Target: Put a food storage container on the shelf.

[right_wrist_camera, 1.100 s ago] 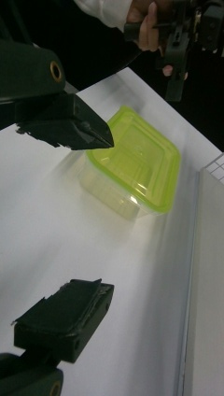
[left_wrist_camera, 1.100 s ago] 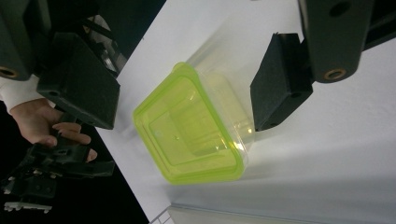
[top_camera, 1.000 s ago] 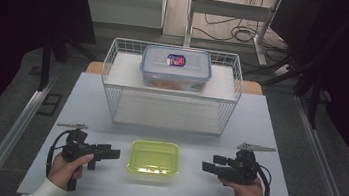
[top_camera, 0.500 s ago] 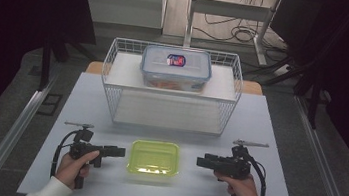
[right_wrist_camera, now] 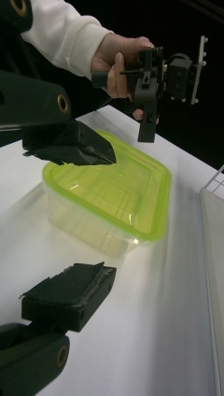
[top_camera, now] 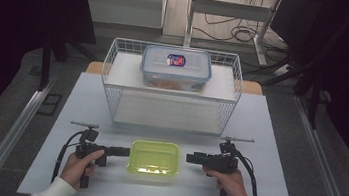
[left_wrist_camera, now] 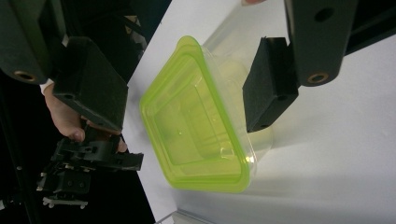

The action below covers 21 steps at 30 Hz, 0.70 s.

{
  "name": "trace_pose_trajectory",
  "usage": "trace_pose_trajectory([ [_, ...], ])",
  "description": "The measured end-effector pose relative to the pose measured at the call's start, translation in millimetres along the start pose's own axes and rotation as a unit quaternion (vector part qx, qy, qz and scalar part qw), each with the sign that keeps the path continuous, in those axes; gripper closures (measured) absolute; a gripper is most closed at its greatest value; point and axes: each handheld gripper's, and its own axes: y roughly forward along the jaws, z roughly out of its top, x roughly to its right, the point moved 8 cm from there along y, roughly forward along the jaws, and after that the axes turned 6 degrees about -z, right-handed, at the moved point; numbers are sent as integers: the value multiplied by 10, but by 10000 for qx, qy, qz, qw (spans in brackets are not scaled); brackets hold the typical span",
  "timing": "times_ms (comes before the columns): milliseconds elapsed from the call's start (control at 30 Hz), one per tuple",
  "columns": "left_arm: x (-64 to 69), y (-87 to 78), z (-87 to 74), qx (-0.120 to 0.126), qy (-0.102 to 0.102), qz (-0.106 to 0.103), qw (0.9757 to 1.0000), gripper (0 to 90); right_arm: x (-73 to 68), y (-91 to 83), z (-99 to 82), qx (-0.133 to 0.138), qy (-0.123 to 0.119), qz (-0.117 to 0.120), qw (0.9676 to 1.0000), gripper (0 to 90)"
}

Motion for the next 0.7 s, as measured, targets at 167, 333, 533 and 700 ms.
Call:
trace_pose_trajectory([
  [167, -39, 3, -37, -11, -81, -17, 10000, 318, -43, 116, -13, -89, -63, -69, 9999, 409],
  [333, -99, -1, -67, -74, -50, 112, 9999, 334, -24, 229, -22, -114, -32, -155, 9998, 440],
  [533, -147, 79, -89, -169, -142, 103, 9997, 354, -10, 345, -37, -162, 0, -224, 9996, 478],
  [700, -168, 149, -97, -214, -277, -14, 9994, 410, 1, 403, -65, -248, 54, -220, 9994, 500],
])
